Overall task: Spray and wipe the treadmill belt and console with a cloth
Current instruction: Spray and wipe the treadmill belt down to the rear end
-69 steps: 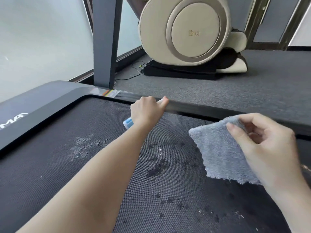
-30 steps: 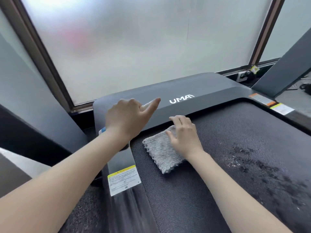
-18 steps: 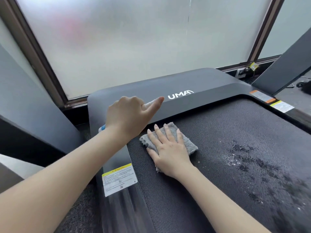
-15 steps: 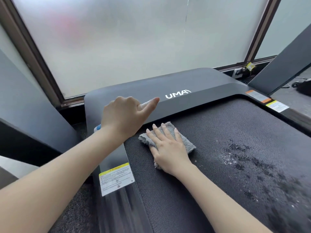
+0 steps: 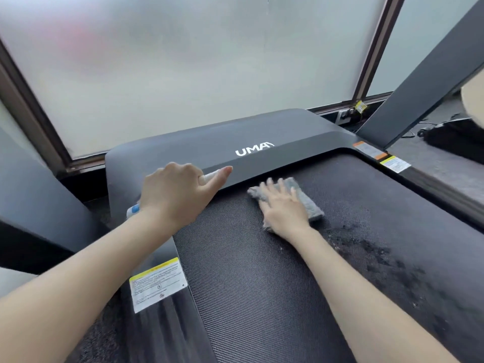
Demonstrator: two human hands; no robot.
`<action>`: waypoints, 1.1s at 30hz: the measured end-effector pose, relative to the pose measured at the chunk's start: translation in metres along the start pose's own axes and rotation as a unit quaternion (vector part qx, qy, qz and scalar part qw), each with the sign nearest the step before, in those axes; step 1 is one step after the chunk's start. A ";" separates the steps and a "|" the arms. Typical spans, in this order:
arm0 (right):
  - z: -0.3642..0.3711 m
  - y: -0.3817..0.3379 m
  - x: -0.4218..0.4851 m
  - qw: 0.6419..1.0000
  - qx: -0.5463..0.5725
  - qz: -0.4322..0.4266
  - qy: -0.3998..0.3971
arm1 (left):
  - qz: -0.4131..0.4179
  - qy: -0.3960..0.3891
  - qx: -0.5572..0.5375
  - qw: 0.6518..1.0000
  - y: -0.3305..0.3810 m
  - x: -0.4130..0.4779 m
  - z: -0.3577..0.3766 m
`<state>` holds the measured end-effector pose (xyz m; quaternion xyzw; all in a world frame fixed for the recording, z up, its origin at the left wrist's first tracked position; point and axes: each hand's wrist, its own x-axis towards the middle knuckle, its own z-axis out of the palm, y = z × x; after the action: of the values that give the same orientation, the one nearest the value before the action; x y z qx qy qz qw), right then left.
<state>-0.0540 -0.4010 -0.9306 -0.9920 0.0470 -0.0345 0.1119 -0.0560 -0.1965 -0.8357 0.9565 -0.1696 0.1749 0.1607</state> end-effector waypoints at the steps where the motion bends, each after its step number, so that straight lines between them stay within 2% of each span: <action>1: 0.006 -0.024 -0.012 0.996 0.009 -0.087 -0.009 | 0.002 0.002 -0.005 1.000 0.003 0.002 0.000; 3: 0.018 -0.060 -0.043 0.969 0.018 -0.246 -0.032 | 0.013 0.007 -0.010 1.000 0.010 0.007 0.002; 5: 0.023 -0.066 -0.058 0.942 0.019 -0.334 -0.035 | 0.028 0.014 -0.009 0.999 0.018 0.012 0.004; 9: 0.016 -0.032 -0.039 0.937 0.009 -0.348 -0.032 | 0.039 0.009 -0.008 0.999 0.039 0.019 0.017; 12: 0.006 0.011 -0.008 0.961 -0.015 -0.273 -0.041 | 0.050 0.002 -0.011 0.999 0.050 0.025 0.029; 17: -0.031 0.143 0.058 0.998 -0.035 -0.048 -0.014 | 0.052 -0.016 -0.024 0.998 0.059 0.034 0.051; 21: -0.046 0.225 0.066 0.991 -0.030 0.133 0.010 | 0.045 -0.020 -0.030 0.998 0.064 0.038 0.062; 24: -0.041 0.230 0.079 0.983 -0.021 0.182 0.028 | 0.048 -0.022 -0.026 0.998 0.061 0.038 0.065; 26: -0.038 0.219 0.080 0.987 -0.024 0.158 0.017 | 0.049 -0.024 -0.025 0.998 0.060 0.036 0.065; 28: -0.036 0.198 0.066 0.995 0.000 0.097 0.000 | 0.050 -0.030 -0.025 0.998 0.061 0.034 0.066; 31: -0.029 0.146 0.015 0.998 0.013 -0.060 -0.025 | 0.058 -0.026 -0.027 0.998 0.066 0.030 0.068; 33: -0.022 0.110 -0.030 0.983 0.013 -0.177 -0.037 | 0.057 -0.030 -0.040 0.997 0.073 0.026 0.067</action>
<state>-0.0945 -0.5094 -0.9358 -0.9837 -0.1339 -0.0175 0.1191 -0.0423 -0.2933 -0.8673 0.9428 -0.2355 0.1484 0.1834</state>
